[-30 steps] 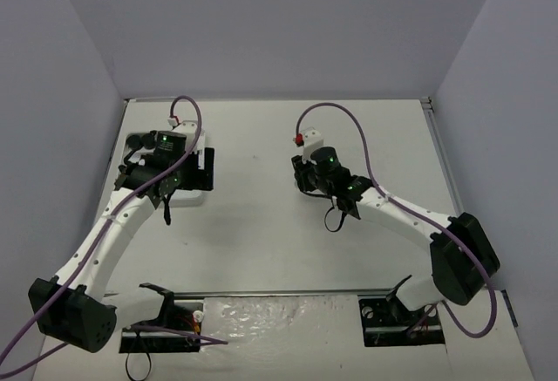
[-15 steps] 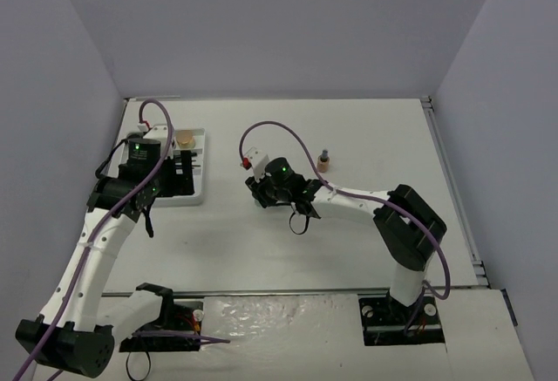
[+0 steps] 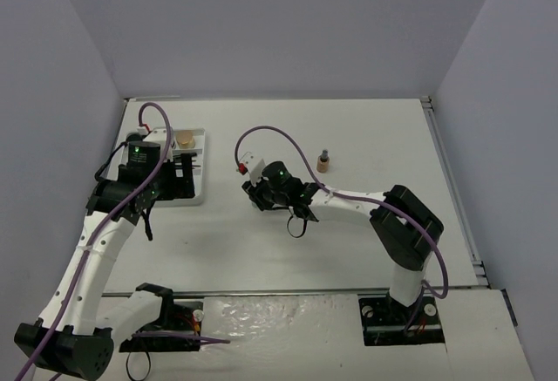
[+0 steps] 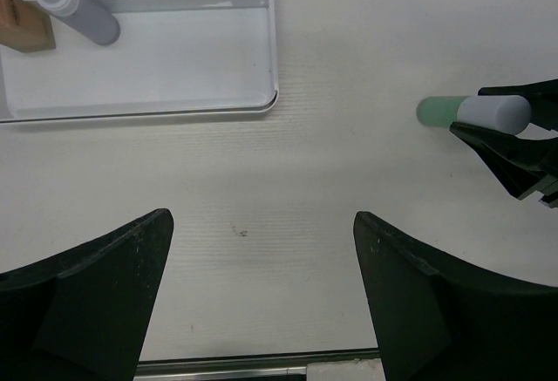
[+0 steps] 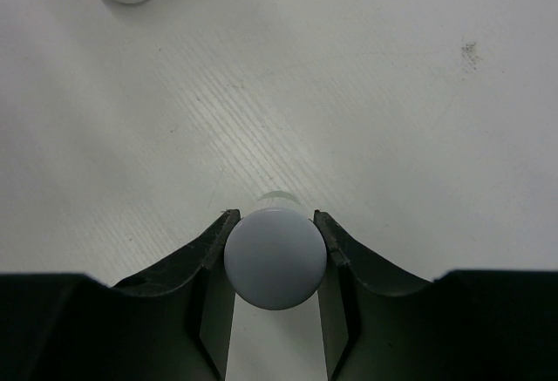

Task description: Organize the makeup

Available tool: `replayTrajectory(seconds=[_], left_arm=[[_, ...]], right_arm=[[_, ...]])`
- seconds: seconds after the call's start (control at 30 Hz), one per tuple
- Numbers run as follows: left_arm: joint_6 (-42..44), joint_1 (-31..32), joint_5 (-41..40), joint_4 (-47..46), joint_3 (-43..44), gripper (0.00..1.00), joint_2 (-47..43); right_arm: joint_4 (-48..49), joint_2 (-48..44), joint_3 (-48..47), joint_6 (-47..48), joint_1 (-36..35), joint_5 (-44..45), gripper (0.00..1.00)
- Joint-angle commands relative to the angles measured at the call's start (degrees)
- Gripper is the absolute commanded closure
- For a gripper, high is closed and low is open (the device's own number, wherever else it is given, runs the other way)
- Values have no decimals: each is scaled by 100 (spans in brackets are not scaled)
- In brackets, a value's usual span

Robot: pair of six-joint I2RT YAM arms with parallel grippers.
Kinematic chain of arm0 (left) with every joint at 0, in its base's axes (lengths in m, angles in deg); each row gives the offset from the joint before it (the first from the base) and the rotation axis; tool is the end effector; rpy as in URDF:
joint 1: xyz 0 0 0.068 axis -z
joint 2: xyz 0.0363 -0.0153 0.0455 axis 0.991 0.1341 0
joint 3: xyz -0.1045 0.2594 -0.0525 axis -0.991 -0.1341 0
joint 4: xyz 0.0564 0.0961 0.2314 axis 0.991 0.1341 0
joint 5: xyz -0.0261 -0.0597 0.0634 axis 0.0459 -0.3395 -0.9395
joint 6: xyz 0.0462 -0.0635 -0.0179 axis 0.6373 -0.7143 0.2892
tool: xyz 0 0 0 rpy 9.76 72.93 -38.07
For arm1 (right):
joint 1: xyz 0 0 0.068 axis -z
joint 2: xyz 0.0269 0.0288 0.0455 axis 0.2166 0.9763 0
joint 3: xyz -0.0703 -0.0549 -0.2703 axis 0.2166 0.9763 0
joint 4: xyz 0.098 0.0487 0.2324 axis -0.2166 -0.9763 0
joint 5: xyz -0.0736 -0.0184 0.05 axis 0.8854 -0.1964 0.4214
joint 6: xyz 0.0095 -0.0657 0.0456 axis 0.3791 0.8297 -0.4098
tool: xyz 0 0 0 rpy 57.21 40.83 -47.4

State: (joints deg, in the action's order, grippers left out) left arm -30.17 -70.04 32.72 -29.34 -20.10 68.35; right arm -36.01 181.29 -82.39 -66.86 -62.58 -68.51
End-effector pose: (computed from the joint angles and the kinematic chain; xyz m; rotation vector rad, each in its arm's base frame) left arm 0.2068 -0.0453 0.3494 -0.0737 2.2657 -0.2711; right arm 0.2735 0.3369 0.2134 -0.9864 1.6990 0.5966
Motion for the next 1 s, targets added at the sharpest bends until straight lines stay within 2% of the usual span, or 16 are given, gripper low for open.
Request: replayTrajectory(seconds=[0.0,0.07,0.3,0.63,0.77,0.97], left_arm=[[-66,-39,108,-235,52,17,42],[-26,-39,86,-243,52,15,57],[50,-38,21,-262,51,11,89],[184,-39,145,-366,17,9,116],[266,-14,476,-421,62,9,227],[261,246,873,-520,262,7,614]], right_arm=[[446,-14,23,154,-46,115,78],[431,-6,32,155,-53,116,74],[399,30,69,147,-55,133,47],[268,-222,28,173,-61,75,23],[121,-650,35,158,-73,6,13],[-397,-1830,305,124,-73,181,2]])
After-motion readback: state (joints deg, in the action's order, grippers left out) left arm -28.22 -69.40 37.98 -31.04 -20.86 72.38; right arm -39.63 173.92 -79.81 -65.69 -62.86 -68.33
